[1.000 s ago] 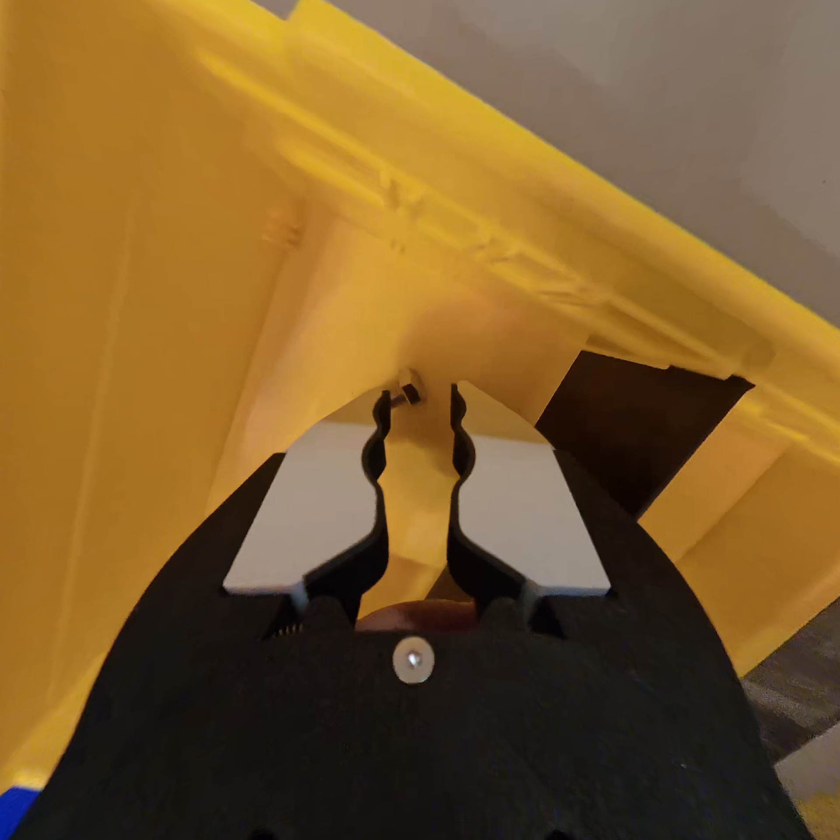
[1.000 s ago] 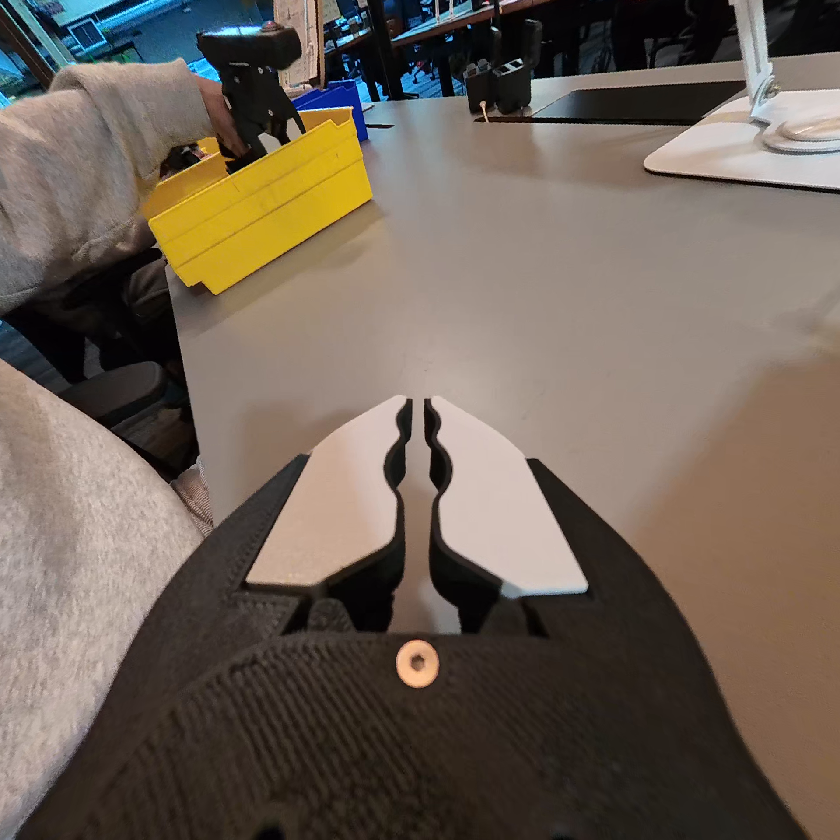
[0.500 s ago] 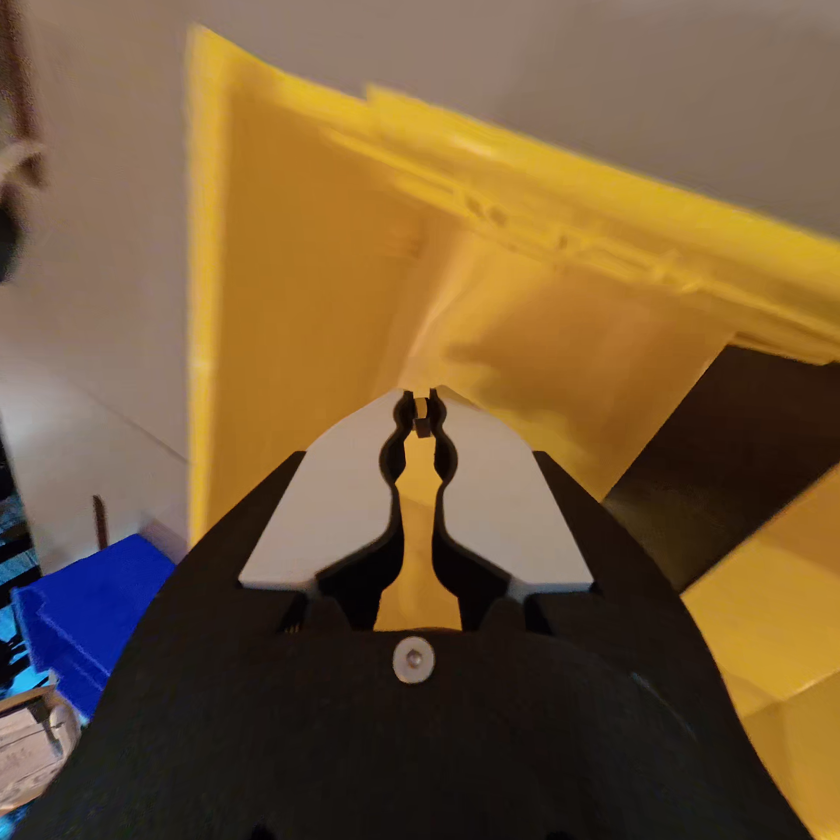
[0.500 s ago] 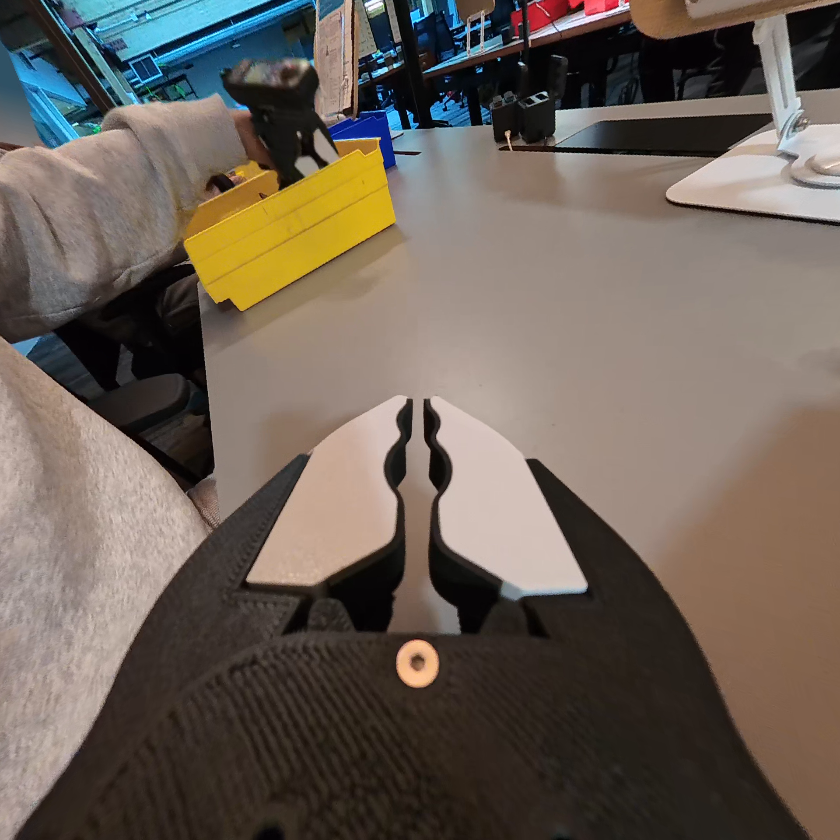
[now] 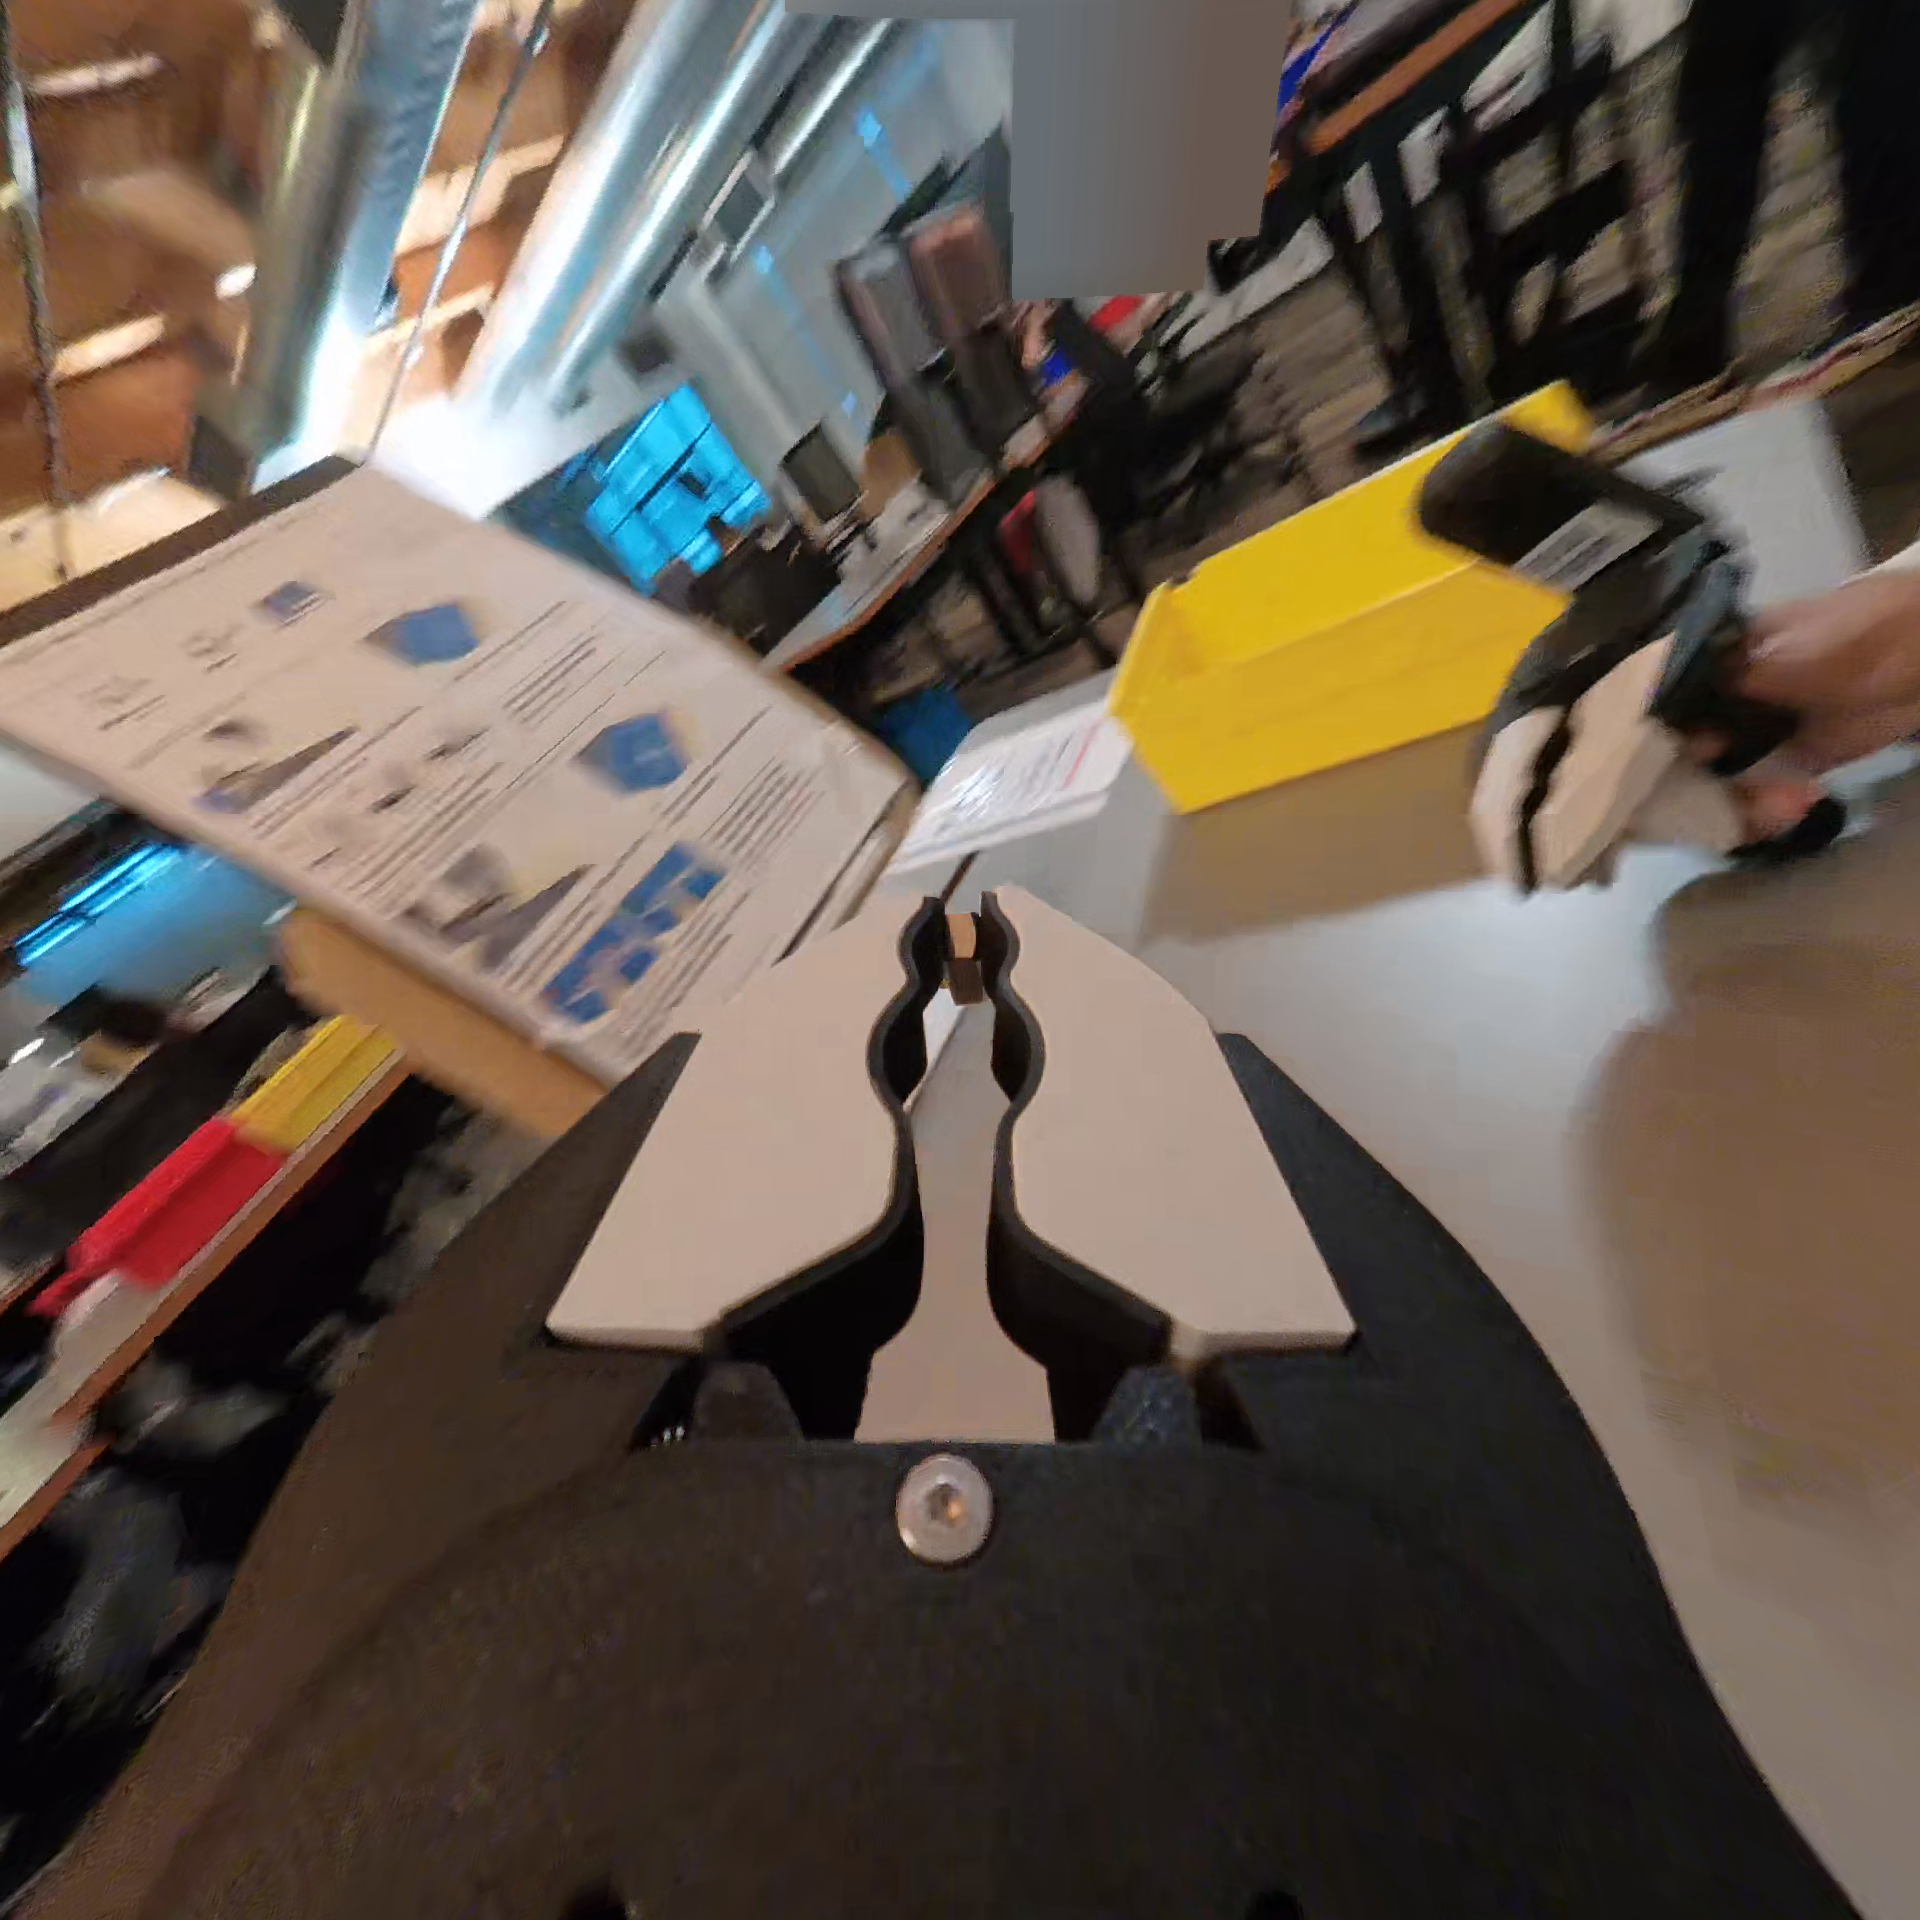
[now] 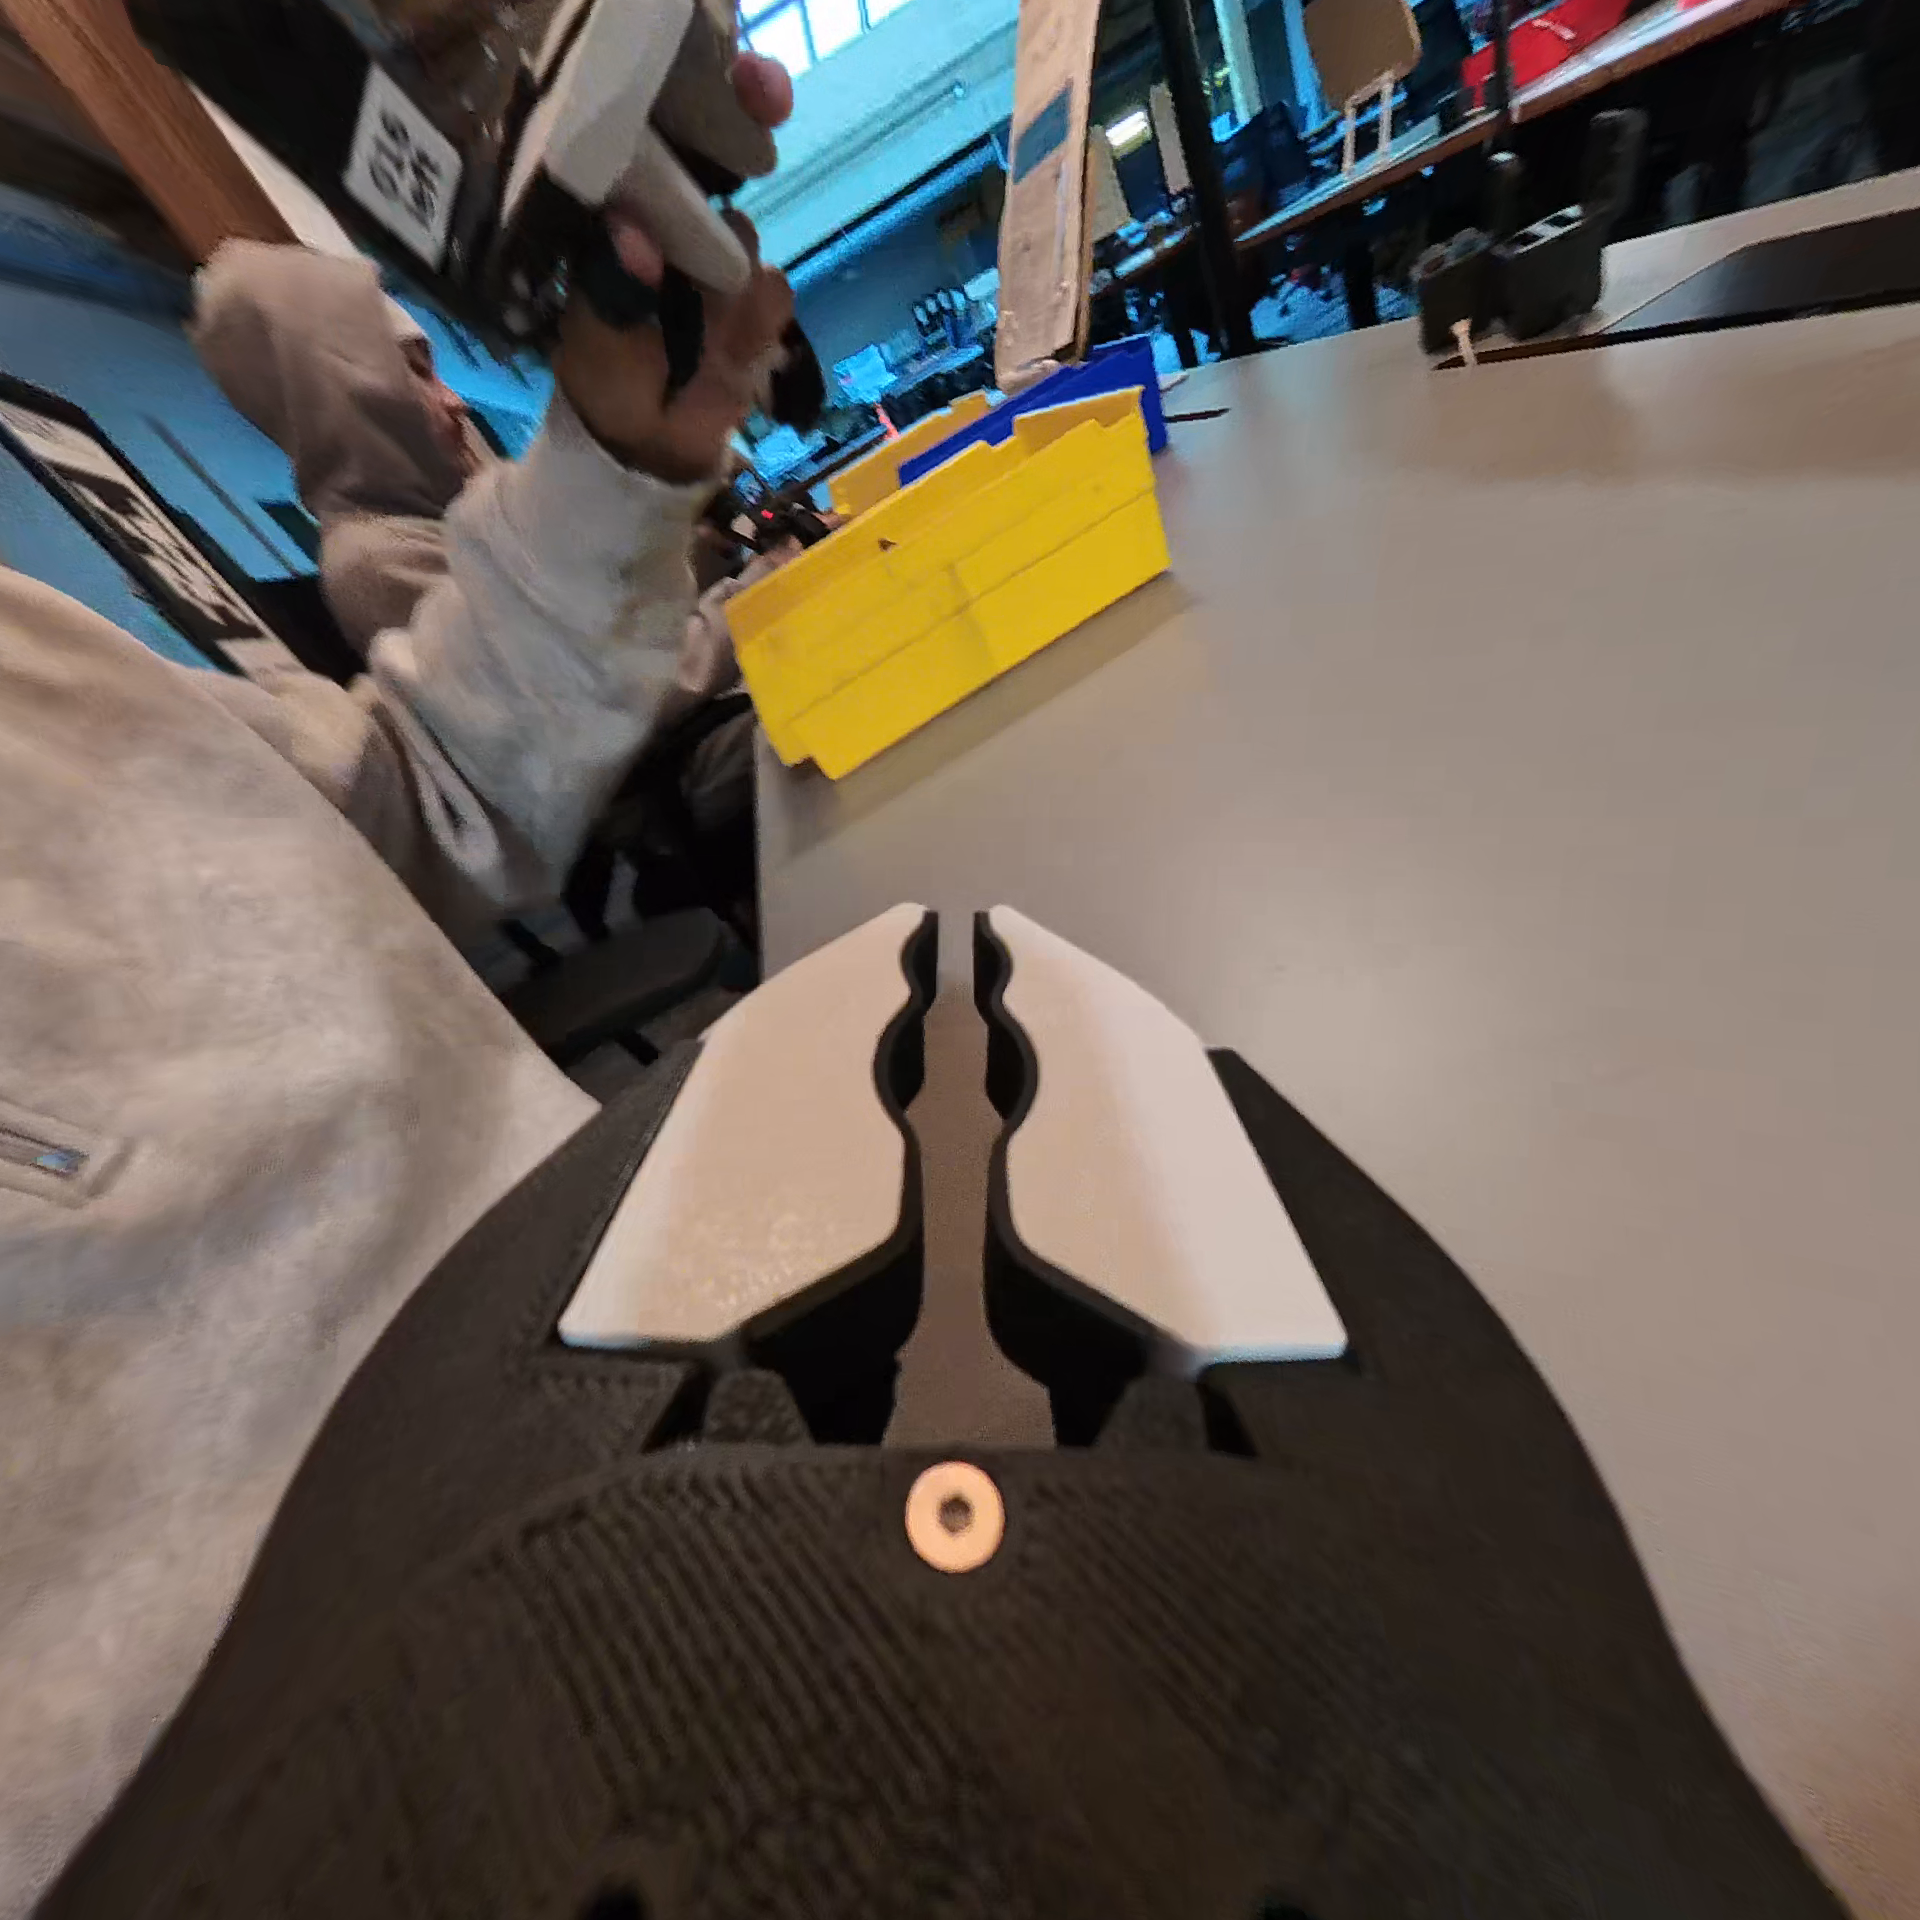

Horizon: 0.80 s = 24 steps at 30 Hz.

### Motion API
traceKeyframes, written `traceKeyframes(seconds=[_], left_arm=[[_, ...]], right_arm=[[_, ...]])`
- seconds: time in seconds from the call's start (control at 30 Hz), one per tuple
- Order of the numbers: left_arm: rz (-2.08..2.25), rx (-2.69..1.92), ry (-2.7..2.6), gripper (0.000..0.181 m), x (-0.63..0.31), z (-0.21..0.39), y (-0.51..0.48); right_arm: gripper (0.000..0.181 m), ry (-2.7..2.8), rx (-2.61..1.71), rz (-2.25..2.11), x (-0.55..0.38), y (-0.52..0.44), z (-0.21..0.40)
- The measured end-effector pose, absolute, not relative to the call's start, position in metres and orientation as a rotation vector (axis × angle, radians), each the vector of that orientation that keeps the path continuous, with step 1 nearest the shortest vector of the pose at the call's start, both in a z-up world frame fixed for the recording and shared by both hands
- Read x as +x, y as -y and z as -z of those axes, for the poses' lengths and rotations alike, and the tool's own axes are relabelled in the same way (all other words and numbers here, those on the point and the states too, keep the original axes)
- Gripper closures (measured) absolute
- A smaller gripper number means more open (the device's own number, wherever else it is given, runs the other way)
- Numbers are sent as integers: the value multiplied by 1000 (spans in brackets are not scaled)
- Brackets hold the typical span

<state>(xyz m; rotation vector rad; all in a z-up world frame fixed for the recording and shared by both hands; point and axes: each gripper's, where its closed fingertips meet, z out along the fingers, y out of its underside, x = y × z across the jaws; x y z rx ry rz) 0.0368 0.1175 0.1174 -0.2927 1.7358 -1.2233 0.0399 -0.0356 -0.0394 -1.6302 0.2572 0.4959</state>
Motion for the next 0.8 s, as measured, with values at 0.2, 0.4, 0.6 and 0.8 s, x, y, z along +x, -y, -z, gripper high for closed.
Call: traceKeyframes(seconds=[0.2,0.4,0.6,0.8], left_arm=[[1728,-389,-1607,173,26,-85,-5],[2175,-595,-1581,174,14,-48,44],[2130,-517,-1707,173,6,-19,71],[1904,-386,-1709,173,1,-10,71]], right_arm=[[144,-123,-1417,-564,20,55,-13],[153,-279,-1258,-748,44,75,-21],[159,-352,-1300,-908,35,62,-5],[158,-567,-1085,-1356,34,56,8]])
